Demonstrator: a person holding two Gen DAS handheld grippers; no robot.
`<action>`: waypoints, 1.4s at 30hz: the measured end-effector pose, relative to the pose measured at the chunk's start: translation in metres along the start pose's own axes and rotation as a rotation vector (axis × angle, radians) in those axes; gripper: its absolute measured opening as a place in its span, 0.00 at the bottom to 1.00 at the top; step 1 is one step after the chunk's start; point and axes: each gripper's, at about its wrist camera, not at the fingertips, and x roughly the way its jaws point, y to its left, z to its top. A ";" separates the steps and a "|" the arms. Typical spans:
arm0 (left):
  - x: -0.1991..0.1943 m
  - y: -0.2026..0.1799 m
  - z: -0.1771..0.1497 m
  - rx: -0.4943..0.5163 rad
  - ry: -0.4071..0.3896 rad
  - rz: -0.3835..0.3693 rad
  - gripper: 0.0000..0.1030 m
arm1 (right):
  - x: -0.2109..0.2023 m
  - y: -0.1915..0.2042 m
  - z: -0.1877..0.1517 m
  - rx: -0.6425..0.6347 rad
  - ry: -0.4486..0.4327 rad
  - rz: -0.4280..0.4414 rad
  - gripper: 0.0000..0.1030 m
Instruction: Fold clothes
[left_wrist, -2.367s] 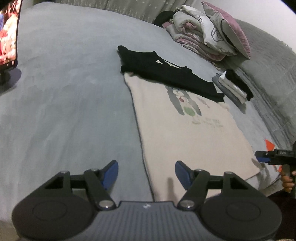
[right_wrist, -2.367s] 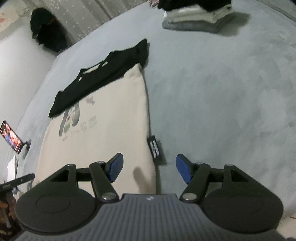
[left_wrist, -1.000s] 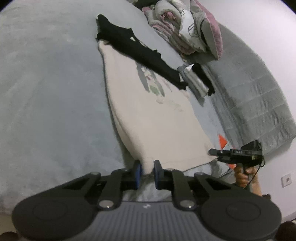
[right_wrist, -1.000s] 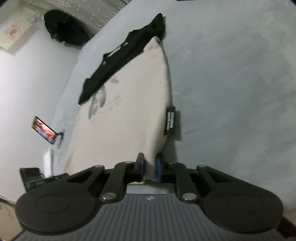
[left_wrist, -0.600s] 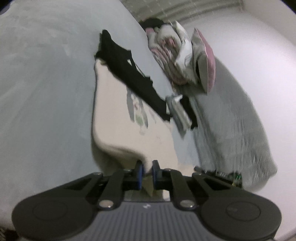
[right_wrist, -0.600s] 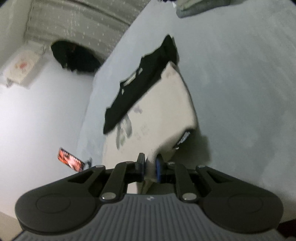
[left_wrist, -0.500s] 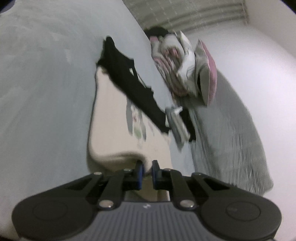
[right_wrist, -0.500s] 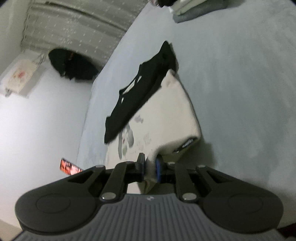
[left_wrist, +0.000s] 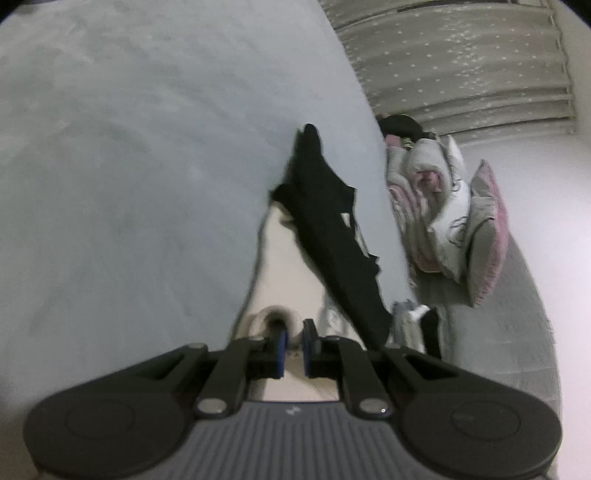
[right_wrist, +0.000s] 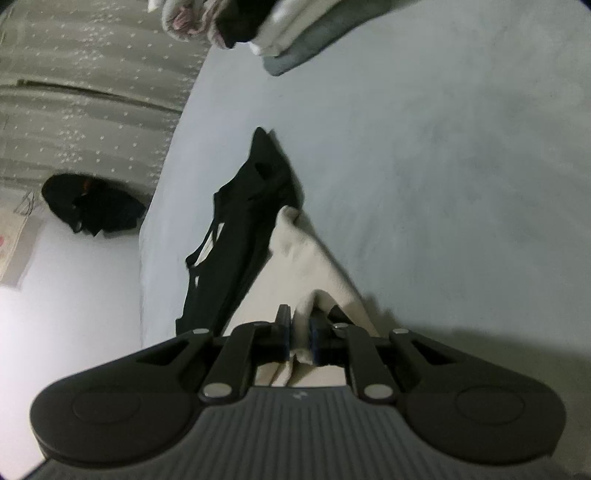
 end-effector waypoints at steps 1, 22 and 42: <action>0.002 0.000 0.001 0.009 0.003 -0.001 0.09 | 0.003 -0.002 0.001 -0.002 0.002 -0.002 0.13; -0.005 -0.072 -0.046 0.944 -0.155 0.324 0.98 | -0.013 0.052 -0.047 -0.821 -0.215 -0.202 0.61; 0.017 -0.067 -0.050 0.993 -0.143 0.291 0.35 | 0.031 0.052 -0.080 -1.209 -0.288 -0.279 0.60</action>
